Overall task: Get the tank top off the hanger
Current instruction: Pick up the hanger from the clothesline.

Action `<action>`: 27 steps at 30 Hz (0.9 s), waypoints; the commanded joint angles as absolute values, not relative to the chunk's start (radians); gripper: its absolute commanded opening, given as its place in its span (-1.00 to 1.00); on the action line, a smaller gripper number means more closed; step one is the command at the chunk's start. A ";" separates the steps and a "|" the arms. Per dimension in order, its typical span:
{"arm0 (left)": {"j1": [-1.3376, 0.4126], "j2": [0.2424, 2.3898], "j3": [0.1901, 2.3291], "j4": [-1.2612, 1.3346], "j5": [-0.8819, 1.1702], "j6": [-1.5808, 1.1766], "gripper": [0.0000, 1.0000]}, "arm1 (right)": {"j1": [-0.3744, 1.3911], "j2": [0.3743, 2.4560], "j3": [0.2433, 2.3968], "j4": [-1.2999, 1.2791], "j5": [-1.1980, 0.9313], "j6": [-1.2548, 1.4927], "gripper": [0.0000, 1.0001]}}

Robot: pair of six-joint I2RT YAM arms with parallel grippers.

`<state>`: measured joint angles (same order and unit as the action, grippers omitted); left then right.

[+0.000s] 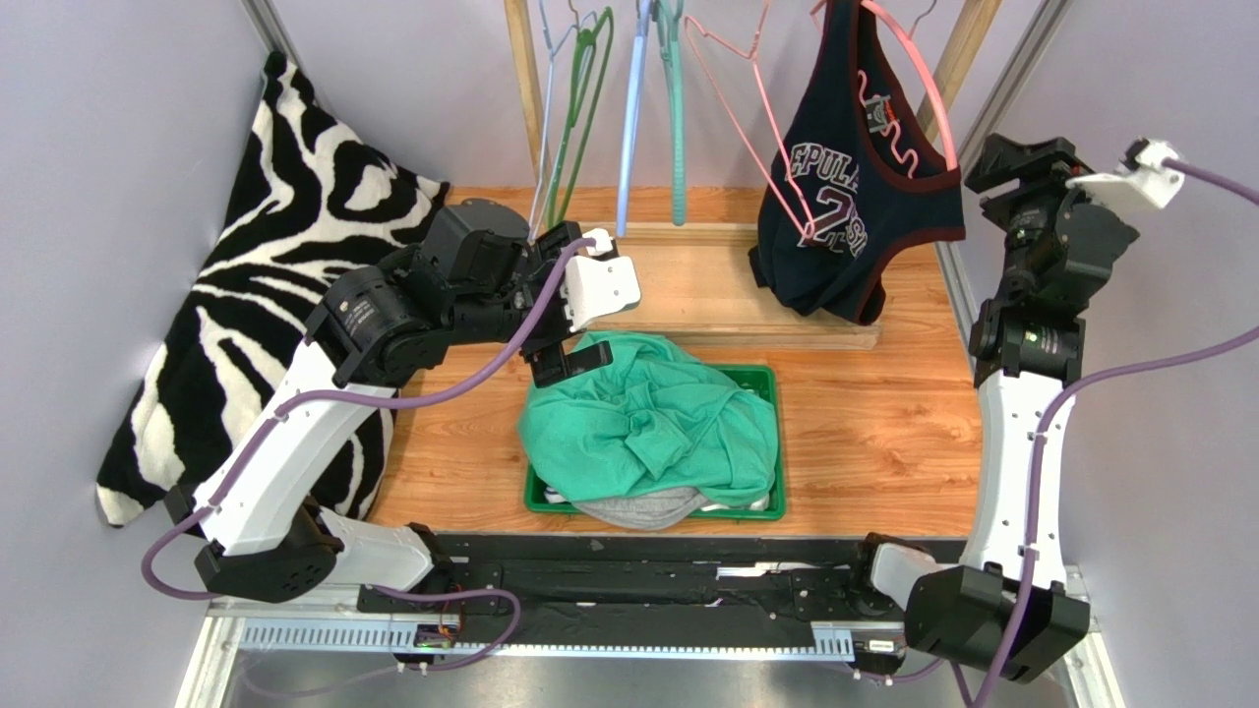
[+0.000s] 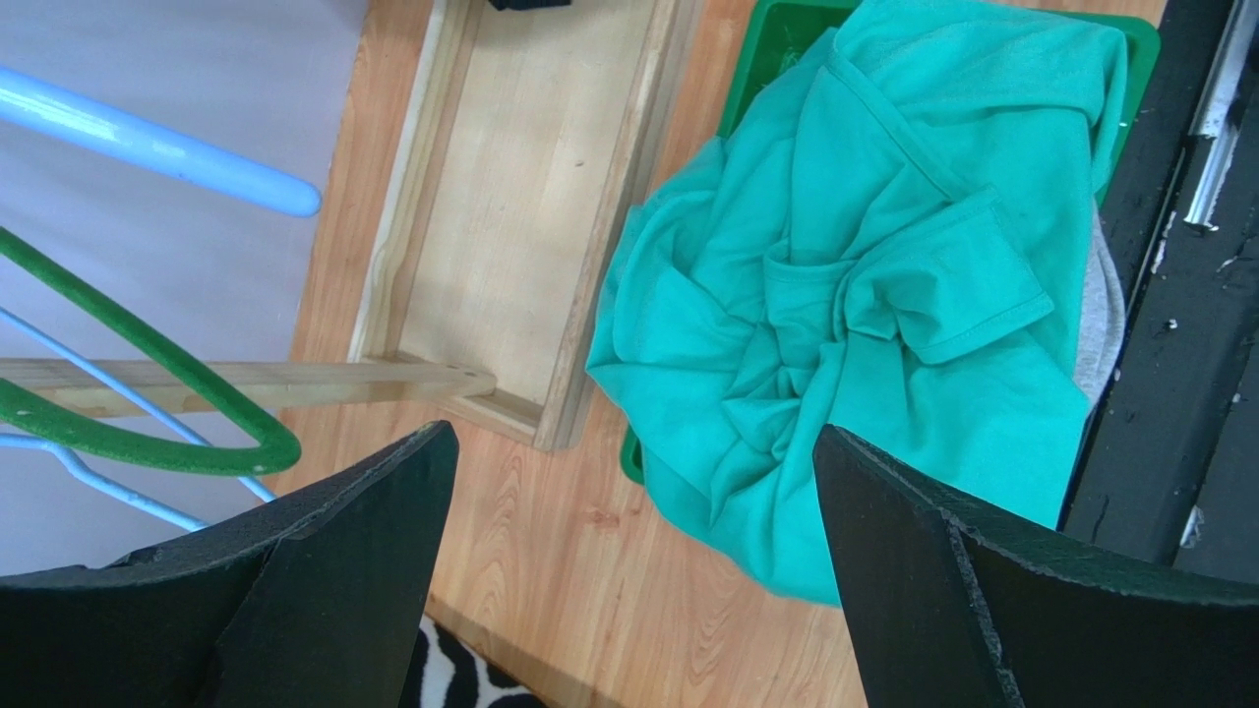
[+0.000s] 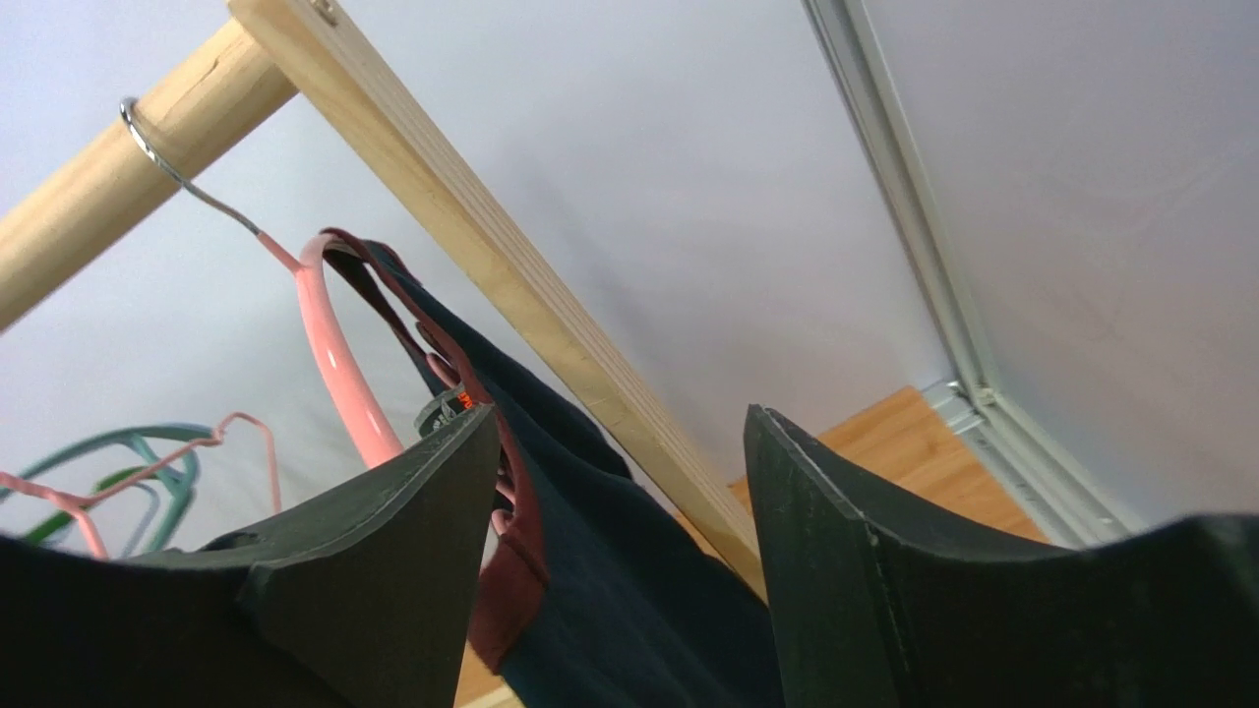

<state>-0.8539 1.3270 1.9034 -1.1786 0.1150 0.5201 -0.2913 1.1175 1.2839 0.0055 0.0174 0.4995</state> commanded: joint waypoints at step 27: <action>-0.850 1.295 1.873 -1.123 0.173 0.457 0.98 | -0.152 1.368 1.698 -0.254 -0.304 0.414 0.30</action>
